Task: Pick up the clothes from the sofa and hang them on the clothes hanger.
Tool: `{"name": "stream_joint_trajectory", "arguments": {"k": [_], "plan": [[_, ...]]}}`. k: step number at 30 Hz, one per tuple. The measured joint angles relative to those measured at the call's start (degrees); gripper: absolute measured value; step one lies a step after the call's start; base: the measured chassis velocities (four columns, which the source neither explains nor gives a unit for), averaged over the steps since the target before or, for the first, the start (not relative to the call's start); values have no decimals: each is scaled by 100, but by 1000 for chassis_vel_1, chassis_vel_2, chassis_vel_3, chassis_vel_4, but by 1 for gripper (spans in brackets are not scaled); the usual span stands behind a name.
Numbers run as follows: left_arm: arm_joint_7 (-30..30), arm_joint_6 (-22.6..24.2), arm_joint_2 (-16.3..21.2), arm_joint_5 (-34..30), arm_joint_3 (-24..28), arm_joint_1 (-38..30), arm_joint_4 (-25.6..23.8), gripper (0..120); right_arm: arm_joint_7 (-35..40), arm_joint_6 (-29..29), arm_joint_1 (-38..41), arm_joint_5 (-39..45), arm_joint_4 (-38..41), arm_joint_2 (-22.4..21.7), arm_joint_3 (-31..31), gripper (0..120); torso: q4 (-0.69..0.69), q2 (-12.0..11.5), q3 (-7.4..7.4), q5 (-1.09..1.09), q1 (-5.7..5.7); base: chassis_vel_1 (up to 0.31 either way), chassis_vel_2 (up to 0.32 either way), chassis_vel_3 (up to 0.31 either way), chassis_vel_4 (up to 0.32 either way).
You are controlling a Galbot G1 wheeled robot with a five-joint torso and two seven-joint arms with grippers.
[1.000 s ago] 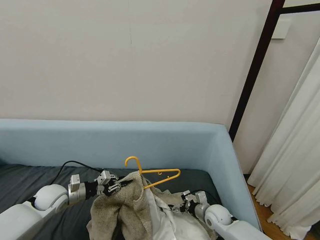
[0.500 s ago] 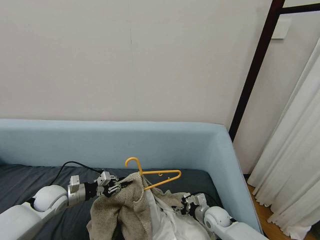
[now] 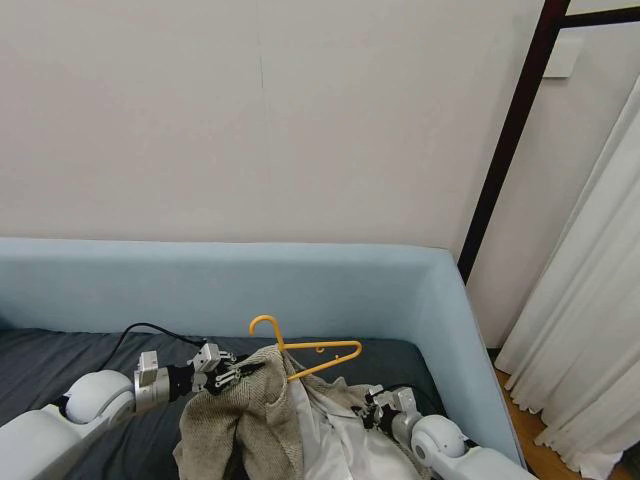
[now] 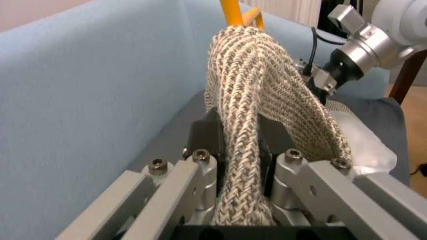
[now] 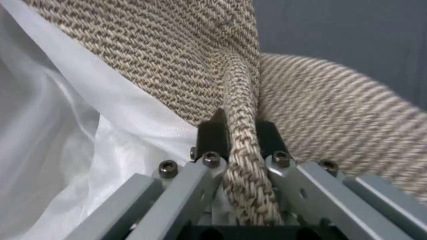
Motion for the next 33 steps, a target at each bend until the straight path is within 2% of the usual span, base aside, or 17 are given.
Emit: {"name": "stream_joint_trajectory", "arguments": {"k": [7, 11, 18, 27, 33], "plan": [[158, -106, 75, -7, -31, -87, -16, 10, 151, 20, -112, 328, 383, -236, 424, 3, 0, 0, 0, 0, 0, 0, 0, 0, 0], [412, -208, 222, 133, -66, -131, -84, 10, 303, 1, -131, 692, 780, -483, 734, 3, -1, 0, 0, 0, 0, 0, 0, 0, 0], [511, -250, 392, 295, -155, -124, -178, 10, 507, -60, -157, 1013, 1283, -713, 1085, 3, 0, 0, 0, 0, 0, 0, 0, 0, 0], [265, -219, 582, 843, -237, -140, -236, 10, 735, -193, -331, 1464, 2195, -1096, 1509, 3, 0, 0, 0, 0, 0, 0, 0, 0, 0], [87, -103, 586, 1089, -114, -257, -248, 10, 857, -253, -467, 1686, 2792, -1325, 1650, 3, 0, 0, 0, 0, 0, 0, 0, 0, 0]]}}
